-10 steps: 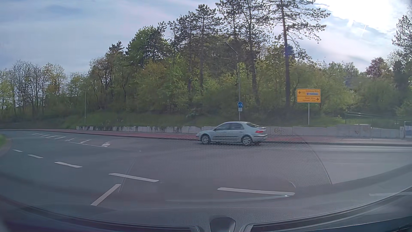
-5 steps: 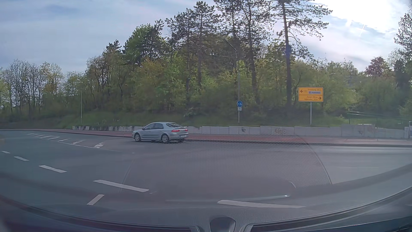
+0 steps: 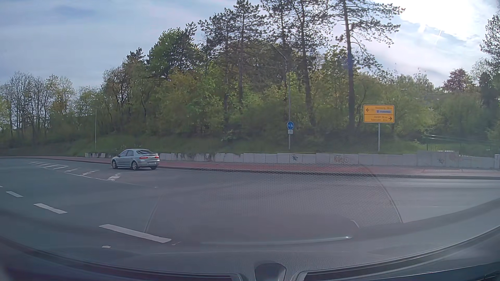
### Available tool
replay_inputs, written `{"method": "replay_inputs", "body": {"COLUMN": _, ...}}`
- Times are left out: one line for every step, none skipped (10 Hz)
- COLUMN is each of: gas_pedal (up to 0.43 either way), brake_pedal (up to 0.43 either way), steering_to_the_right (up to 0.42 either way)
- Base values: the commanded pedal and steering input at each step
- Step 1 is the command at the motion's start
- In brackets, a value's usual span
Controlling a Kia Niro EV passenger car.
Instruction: Follow the waypoints while adhering to traffic rules and regulations
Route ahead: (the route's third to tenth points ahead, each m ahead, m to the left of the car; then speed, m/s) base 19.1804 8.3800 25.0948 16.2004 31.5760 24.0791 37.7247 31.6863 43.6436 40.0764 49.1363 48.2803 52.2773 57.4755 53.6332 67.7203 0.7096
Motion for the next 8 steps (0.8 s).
{"method": "replay_inputs", "body": {"gas_pedal": 0.000, "brake_pedal": 0.238, "steering_to_the_right": 0.035}}
{"method": "replay_inputs", "body": {"gas_pedal": 0.000, "brake_pedal": 0.232, "steering_to_the_right": 0.035}}
{"method": "replay_inputs", "body": {"gas_pedal": 0.000, "brake_pedal": 0.226, "steering_to_the_right": 0.035}}
{"method": "replay_inputs", "body": {"gas_pedal": 0.000, "brake_pedal": 0.213, "steering_to_the_right": 0.036}}
{"method": "replay_inputs", "body": {"gas_pedal": 0.000, "brake_pedal": 0.195, "steering_to_the_right": 0.038}}
{"method": "replay_inputs", "body": {"gas_pedal": 0.000, "brake_pedal": 0.128, "steering_to_the_right": 0.044}}
{"method": "replay_inputs", "body": {"gas_pedal": 0.000, "brake_pedal": 0.000, "steering_to_the_right": 0.050}}
{"method": "replay_inputs", "body": {"gas_pedal": 0.000, "brake_pedal": 0.000, "steering_to_the_right": 0.054}}
